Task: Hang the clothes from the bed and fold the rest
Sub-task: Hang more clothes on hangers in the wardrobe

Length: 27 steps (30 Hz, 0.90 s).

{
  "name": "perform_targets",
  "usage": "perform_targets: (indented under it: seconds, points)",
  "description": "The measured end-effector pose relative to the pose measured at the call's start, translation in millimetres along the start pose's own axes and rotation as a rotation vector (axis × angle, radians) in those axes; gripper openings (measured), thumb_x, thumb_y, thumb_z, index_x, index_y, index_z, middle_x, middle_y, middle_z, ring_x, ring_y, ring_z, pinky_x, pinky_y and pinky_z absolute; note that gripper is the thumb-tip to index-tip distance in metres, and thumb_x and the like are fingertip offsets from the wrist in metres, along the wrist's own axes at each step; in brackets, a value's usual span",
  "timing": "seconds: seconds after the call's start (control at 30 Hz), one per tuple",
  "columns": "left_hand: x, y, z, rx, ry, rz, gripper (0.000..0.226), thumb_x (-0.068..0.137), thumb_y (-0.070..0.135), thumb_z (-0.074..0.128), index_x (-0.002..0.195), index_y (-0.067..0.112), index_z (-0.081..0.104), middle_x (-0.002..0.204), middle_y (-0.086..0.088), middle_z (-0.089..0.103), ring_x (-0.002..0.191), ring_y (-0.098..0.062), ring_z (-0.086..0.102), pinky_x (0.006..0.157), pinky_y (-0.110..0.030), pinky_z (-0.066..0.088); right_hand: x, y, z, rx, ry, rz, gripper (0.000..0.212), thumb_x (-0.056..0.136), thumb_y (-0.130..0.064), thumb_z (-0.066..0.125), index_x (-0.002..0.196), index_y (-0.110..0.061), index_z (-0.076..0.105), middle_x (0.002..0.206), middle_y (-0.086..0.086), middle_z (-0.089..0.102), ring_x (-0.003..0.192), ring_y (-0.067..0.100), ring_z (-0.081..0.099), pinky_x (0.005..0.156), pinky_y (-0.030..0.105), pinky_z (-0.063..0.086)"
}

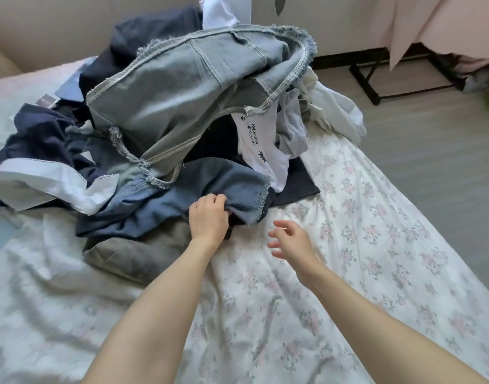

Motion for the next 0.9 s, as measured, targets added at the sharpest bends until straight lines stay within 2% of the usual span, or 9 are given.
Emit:
perform_targets:
  seconds: [0.2, 0.27, 0.37, 0.47, 0.53, 0.63, 0.7, 0.8, 0.9]
  points:
    - [-15, 17, -27, -0.573, -0.008, -0.044, 0.008, 0.084, 0.016, 0.065, 0.086, 0.012, 0.072, 0.086, -0.004, 0.068, 0.085, -0.023, 0.061, 0.076, -0.036, 0.046, 2, -10, 5, 0.132, -0.083, -0.005, 0.021, 0.095, -0.029, 0.050, 0.116, -0.024, 0.053, 0.110, -0.003, 0.057, 0.097, 0.012, 0.058, 0.082, 0.032, 0.051]
    - [-44, 34, -40, -0.732, -0.029, 0.009, 0.001, 0.078, 0.013, 0.071, 0.077, 0.013, 0.072, 0.074, 0.000, 0.067, 0.070, -0.016, 0.060, 0.068, -0.034, 0.048, 0, -21, 15, 0.174, -0.128, 0.003, 0.011, 0.091, -0.032, 0.057, 0.099, -0.027, 0.054, 0.090, -0.007, 0.059, 0.085, 0.012, 0.059, 0.080, 0.036, 0.050]
    - [-93, 49, -51, -0.799, -0.032, 0.036, 0.007, 0.074, 0.022, 0.069, 0.073, 0.016, 0.070, 0.067, 0.010, 0.063, 0.063, 0.000, 0.054, 0.062, -0.024, 0.044, -7, -26, 16, 0.240, -0.045, 0.050, 0.008, 0.090, -0.006, 0.052, 0.083, -0.010, 0.053, 0.068, 0.002, 0.050, 0.063, 0.016, 0.049, 0.063, 0.031, 0.047]
    - [-118, 56, -75, -0.576, 0.094, 0.173, 0.017, 0.073, 0.020, 0.071, 0.089, 0.014, 0.067, 0.088, 0.006, 0.063, 0.084, -0.006, 0.056, 0.070, -0.026, 0.049, -25, 0, 2, 0.545, 0.089, 0.185, 0.030, 0.091, 0.008, 0.035, 0.075, -0.010, 0.053, 0.071, 0.008, 0.054, 0.065, 0.021, 0.053, 0.064, 0.035, 0.049]
    - [-123, 64, -85, -0.351, 0.152, 0.286, 0.053, 0.065, 0.013, 0.078, 0.113, 0.013, 0.056, 0.110, -0.009, 0.058, 0.105, -0.021, 0.049, 0.087, -0.039, 0.049, -46, 27, -24, 0.730, 0.232, 0.256, 0.034, 0.090, 0.009, 0.032, 0.070, -0.012, 0.049, 0.075, 0.007, 0.055, 0.068, 0.020, 0.052, 0.065, 0.034, 0.048]
    - [-113, 46, -79, -0.087, 0.118, 0.201, 0.094, 0.058, 0.012, 0.079, 0.138, 0.023, 0.030, 0.137, -0.024, 0.039, 0.130, -0.036, 0.031, 0.107, -0.059, 0.022, -77, 66, -91, 0.620, 0.506, 0.309, 0.037, 0.088, 0.008, 0.030, 0.066, -0.016, 0.047, 0.074, 0.002, 0.052, 0.065, 0.017, 0.048, 0.058, 0.025, 0.040]
    - [-107, 33, -56, 0.135, -0.098, 0.160, 0.100, 0.066, 0.029, 0.078, 0.147, 0.031, 0.018, 0.153, -0.020, 0.013, 0.141, -0.037, 0.008, 0.109, -0.060, 0.004, -108, 90, -148, 0.521, 0.689, 0.351, 0.035, 0.088, 0.005, 0.030, 0.069, -0.019, 0.046, 0.079, 0.002, 0.052, 0.068, 0.020, 0.049, 0.058, 0.028, 0.043]
    - [-117, 32, -24, 0.319, -0.366, 0.196, 0.047, 0.088, 0.036, 0.057, 0.133, 0.028, 0.046, 0.153, -0.007, 0.021, 0.142, -0.034, 0.010, 0.109, -0.061, 0.002, -156, 123, -226, 0.446, 0.905, 0.411, 0.029, 0.089, -0.001, 0.033, 0.074, -0.019, 0.049, 0.097, 0.007, 0.054, 0.090, 0.030, 0.057, 0.081, 0.051, 0.051]
    - [-126, 78, -39, 0.108, -0.202, 0.332, 0.002, 0.080, 0.006, 0.068, 0.079, 0.005, 0.066, 0.088, -0.017, 0.063, 0.085, -0.035, 0.061, 0.077, -0.044, 0.051, -193, 129, -282, 0.231, 1.050, 0.407, 0.024, 0.092, -0.007, 0.037, 0.105, -0.006, 0.056, 0.110, 0.016, 0.057, 0.107, 0.036, 0.054, 0.092, 0.051, 0.047]
Point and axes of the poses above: each hand's wrist, its own x-axis towards the middle knuckle, its own z-axis out of the palm, y = z × x, the point moved 10 cm from there along x, towards the middle knuckle
